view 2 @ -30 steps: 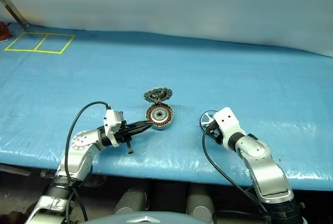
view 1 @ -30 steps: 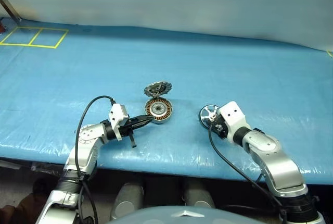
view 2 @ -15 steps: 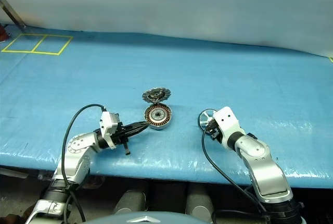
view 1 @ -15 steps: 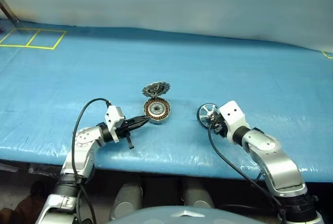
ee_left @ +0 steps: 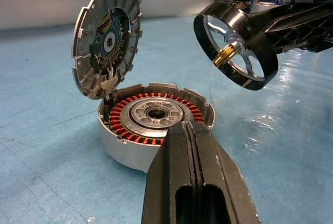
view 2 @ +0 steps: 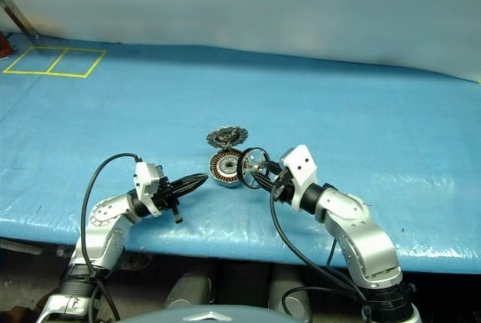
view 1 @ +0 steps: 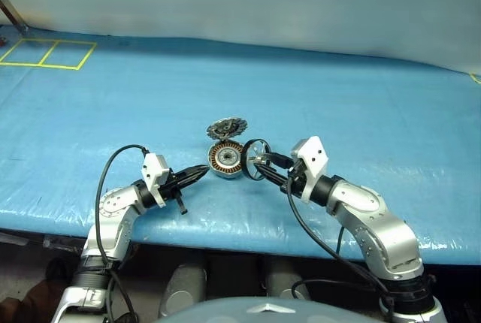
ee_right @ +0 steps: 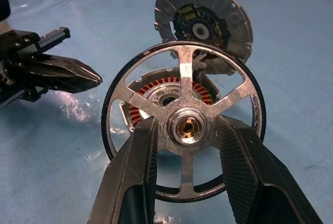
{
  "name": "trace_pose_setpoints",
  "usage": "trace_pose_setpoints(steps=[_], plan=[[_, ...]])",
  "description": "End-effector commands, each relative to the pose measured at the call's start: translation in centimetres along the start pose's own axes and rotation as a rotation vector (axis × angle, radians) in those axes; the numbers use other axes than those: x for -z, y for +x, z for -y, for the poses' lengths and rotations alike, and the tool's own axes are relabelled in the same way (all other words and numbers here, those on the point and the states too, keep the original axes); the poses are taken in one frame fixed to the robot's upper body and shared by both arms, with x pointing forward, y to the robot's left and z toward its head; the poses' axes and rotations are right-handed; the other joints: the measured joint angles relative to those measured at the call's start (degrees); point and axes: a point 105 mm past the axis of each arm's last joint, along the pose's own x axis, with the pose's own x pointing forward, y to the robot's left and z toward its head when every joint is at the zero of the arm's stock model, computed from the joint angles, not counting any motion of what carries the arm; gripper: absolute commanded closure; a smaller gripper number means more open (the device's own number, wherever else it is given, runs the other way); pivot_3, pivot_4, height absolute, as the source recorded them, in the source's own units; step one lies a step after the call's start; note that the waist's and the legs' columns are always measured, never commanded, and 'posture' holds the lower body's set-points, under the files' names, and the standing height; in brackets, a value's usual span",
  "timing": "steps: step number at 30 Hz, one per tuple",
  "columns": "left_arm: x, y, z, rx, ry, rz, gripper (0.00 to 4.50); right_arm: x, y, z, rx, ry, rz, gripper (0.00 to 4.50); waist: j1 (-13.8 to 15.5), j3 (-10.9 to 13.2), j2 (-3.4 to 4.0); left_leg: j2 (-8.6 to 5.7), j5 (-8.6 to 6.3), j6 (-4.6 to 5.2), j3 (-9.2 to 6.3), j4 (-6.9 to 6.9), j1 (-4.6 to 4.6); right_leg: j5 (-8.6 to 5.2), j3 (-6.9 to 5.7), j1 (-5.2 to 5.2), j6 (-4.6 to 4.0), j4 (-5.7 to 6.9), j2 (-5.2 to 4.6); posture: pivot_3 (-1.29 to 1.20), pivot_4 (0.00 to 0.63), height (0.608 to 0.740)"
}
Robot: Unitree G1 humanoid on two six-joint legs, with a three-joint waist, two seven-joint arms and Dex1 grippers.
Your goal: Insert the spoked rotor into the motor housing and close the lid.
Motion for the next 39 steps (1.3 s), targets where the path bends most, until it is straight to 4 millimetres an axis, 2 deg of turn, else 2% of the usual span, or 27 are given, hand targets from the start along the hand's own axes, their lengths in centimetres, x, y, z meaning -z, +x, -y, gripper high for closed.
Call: trace_pose_setpoints(steps=[1,8,16,39], plan=[[-0.7,0.1,0.1,0.005,0.001,0.033,4.50,-1.2,0.9,-0.2,-0.035,-0.033,0.045,2.92,0.0,0.0,0.00,0.00,0.00,0.00,0.00,0.00,0.00,0.00,0.00,0.00,0.00,0.00,0.00,0.00,0.150,0.740],[-0.4,0.1,0.4,0.002,-0.007,0.035,4.50,-2.1,2.9,-0.5,-0.099,-0.052,0.069,2.92,-0.1,0.0,0.04,-0.01,0.00,0.00,0.02,-0.01,-0.02,0.00,0.01,-0.03,0.00,0.00,0.00,0.00,0.150,0.740],[-0.3,0.0,0.3,-0.019,0.005,0.039,4.50,-2.0,4.5,-0.5,-0.118,-0.051,0.067,2.92,-0.1,0.0,0.04,-0.02,0.00,0.00,-0.02,-0.01,-0.03,0.00,-0.01,-0.02,0.00,0.00,0.01,0.00,0.150,0.740],[0.3,0.2,0.6,-0.026,-0.001,0.030,4.50,0.0,5.5,0.4,-0.099,-0.169,-0.058,2.92,-0.2,0.0,0.05,-0.01,0.00,0.00,-0.02,-0.01,0.03,0.00,-0.01,0.00,0.00,0.04,0.02,0.00,0.150,0.740]])
